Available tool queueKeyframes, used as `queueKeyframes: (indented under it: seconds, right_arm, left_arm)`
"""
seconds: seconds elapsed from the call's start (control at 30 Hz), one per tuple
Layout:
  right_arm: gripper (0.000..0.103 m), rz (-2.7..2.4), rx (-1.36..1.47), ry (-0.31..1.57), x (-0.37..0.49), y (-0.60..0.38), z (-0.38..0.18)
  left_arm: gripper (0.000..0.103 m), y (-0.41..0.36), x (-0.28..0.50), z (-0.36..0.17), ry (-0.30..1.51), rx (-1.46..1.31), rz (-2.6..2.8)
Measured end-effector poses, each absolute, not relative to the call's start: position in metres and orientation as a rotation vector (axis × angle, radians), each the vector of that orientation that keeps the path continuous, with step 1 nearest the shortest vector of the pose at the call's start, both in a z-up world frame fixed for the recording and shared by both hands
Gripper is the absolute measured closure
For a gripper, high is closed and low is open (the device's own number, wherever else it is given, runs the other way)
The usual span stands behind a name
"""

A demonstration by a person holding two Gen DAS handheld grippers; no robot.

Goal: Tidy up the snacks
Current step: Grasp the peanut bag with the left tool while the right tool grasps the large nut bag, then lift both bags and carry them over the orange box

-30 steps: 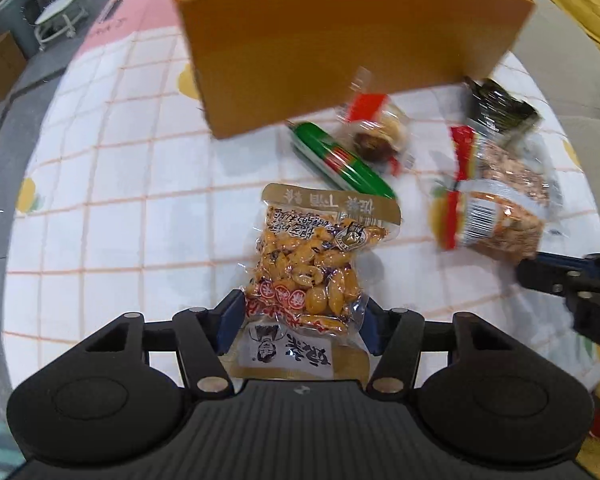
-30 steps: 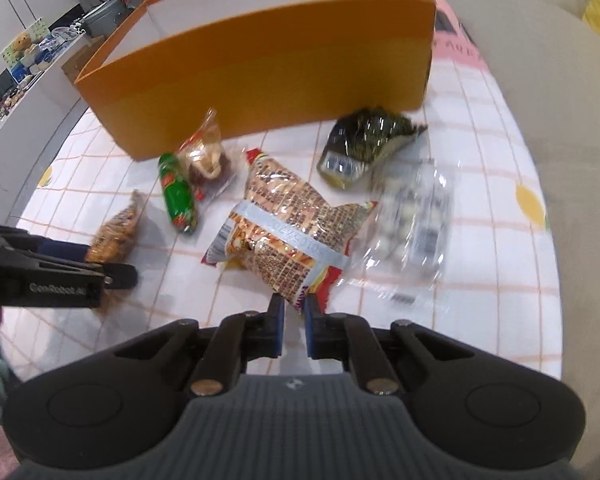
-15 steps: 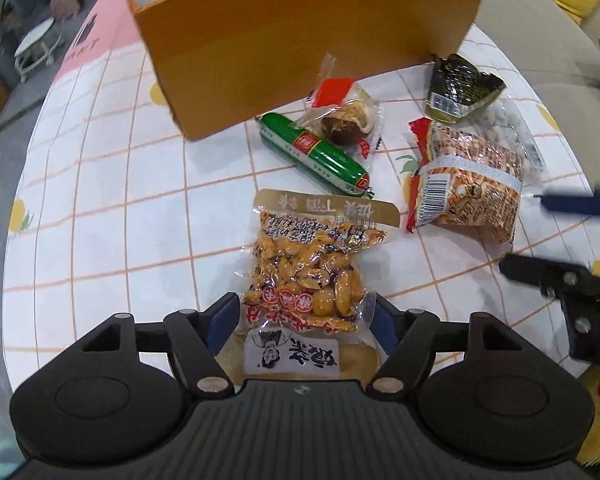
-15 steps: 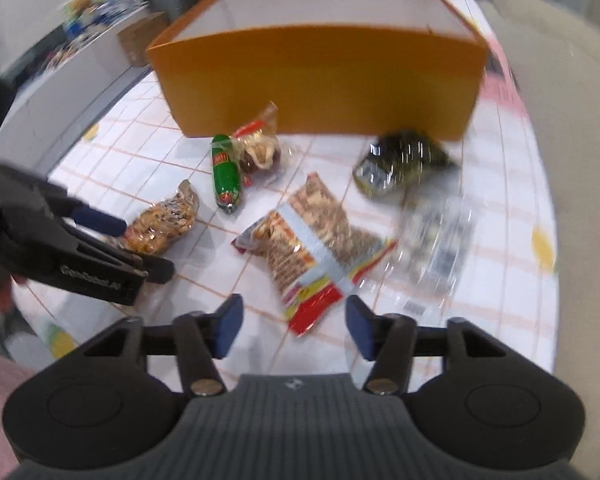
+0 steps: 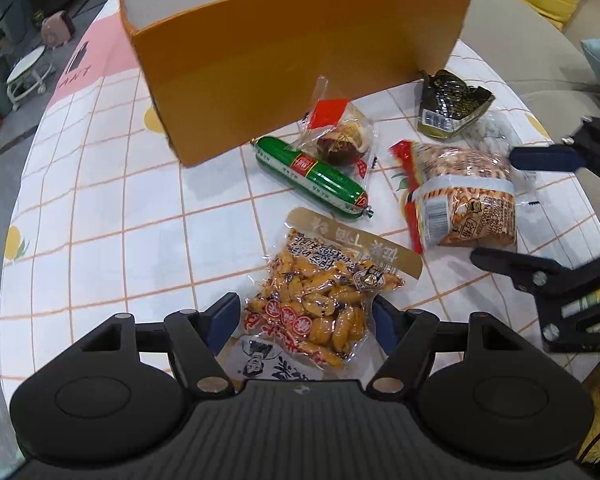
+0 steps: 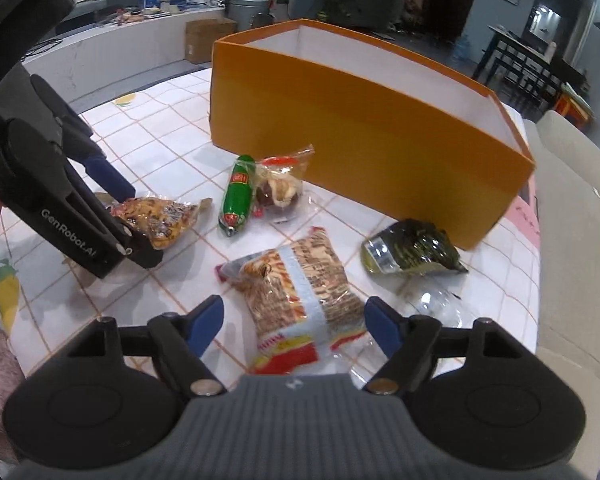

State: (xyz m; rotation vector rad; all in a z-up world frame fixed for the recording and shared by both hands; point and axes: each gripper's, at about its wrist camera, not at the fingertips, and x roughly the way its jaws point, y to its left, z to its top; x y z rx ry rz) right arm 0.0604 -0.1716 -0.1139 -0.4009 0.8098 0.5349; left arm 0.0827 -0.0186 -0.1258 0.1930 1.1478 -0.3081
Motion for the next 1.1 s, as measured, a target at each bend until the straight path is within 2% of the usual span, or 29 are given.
queueKeyframes:
  seconds: [0.2, 0.3, 0.37, 0.43, 0.47, 0.5, 0.67, 0.77, 0.83, 1.0, 1.1]
  right_arm:
    - [0.030, 0.528, -0.393, 0.807, 0.072, -0.170, -0.121]
    - [0.034, 0.527, -0.380, 0.818, 0.075, -0.169, -0.124]
    - [0.035, 0.527, -0.373, 0.824, 0.075, -0.168, -0.125]
    - [0.041, 0.524, -0.370, 0.824, 0.072, -0.167, -0.123]
    - [0.051, 0.525, -0.363, 0.828, 0.071, -0.167, -0.122]
    - [0.051, 0.525, -0.353, 0.839, 0.072, -0.167, -0.123]
    - [0.058, 0.514, -0.321, 0.845, 0.071, -0.167, -0.122]
    - [0.062, 0.508, -0.300, 0.852, 0.070, -0.167, -0.121]
    - [0.063, 0.507, -0.297, 0.854, 0.069, -0.167, -0.120]
    - [0.065, 0.481, -0.269, 0.878, 0.068, -0.170, -0.114]
    - [0.065, 0.475, -0.246, 0.895, 0.068, -0.172, -0.114]
  left_arm:
    - [0.019, -0.026, 0.080, -0.127, 1.104, 0.261, -0.335]
    - [0.027, -0.027, 0.080, -0.126, 1.092, 0.258, -0.347]
    - [0.028, -0.026, 0.080, -0.126, 1.090, 0.244, -0.343]
    - [0.030, -0.024, 0.081, -0.126, 1.086, 0.221, -0.337]
    - [0.031, -0.022, 0.081, -0.125, 1.085, 0.205, -0.335]
    - [0.035, -0.021, 0.081, -0.124, 1.080, 0.190, -0.334]
    - [0.037, -0.016, 0.081, -0.122, 1.083, 0.124, -0.325]
    - [0.041, -0.015, 0.080, -0.119, 1.059, 0.114, -0.295]
    - [0.054, -0.013, 0.080, -0.114, 1.049, 0.087, -0.286]
    - [0.057, -0.010, 0.081, -0.108, 1.045, 0.057, -0.276]
    - [0.063, -0.011, 0.079, -0.103, 1.027, 0.051, -0.263]
